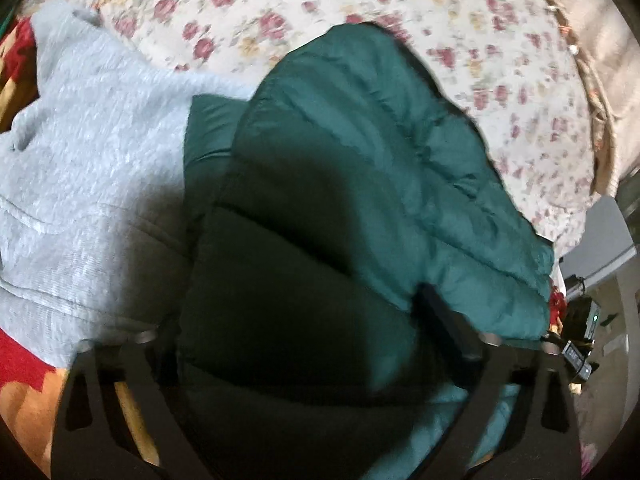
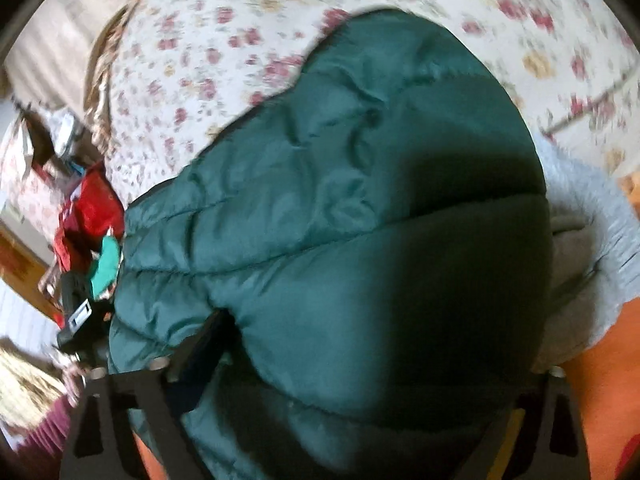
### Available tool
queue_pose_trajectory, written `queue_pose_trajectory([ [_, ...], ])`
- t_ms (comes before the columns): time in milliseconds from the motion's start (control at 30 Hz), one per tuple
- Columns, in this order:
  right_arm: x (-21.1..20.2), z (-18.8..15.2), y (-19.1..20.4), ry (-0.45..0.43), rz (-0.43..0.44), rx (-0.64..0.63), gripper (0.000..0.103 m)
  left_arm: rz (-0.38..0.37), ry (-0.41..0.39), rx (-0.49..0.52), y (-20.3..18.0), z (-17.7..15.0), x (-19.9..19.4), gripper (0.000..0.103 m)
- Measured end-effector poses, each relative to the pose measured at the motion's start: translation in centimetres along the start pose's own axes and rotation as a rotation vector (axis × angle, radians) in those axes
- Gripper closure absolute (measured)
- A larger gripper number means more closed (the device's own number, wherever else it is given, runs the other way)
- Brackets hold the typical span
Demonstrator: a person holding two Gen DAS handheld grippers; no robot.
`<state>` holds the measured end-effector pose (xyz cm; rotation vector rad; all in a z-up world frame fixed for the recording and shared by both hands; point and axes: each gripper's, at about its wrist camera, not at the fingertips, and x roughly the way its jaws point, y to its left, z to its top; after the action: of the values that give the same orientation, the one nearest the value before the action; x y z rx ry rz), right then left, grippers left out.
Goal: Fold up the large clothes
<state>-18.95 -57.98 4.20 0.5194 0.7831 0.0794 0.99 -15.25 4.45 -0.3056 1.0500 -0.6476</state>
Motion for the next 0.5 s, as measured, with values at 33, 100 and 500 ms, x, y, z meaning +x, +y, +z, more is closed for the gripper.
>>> queue_pose_trajectory([
  [33, -0.6, -0.1, 0.6, -0.010, -0.005, -0.022, 0.027, 0.007, -0.010, 0.021, -0.5, -0.2, -0.4, 0.025],
  [100, -1.6, -0.2, 1.6, -0.031, -0.003, -0.046, 0.045, 0.024, -0.021, 0.057, -1.4, -0.4, -1.1, 0.037],
  [500, -10.5, -2.4, 6.2, -0.067, 0.181, -0.024, 0.061, -0.068, 0.004, 0.124, -4.8, -3.6, -10.5, 0.064],
])
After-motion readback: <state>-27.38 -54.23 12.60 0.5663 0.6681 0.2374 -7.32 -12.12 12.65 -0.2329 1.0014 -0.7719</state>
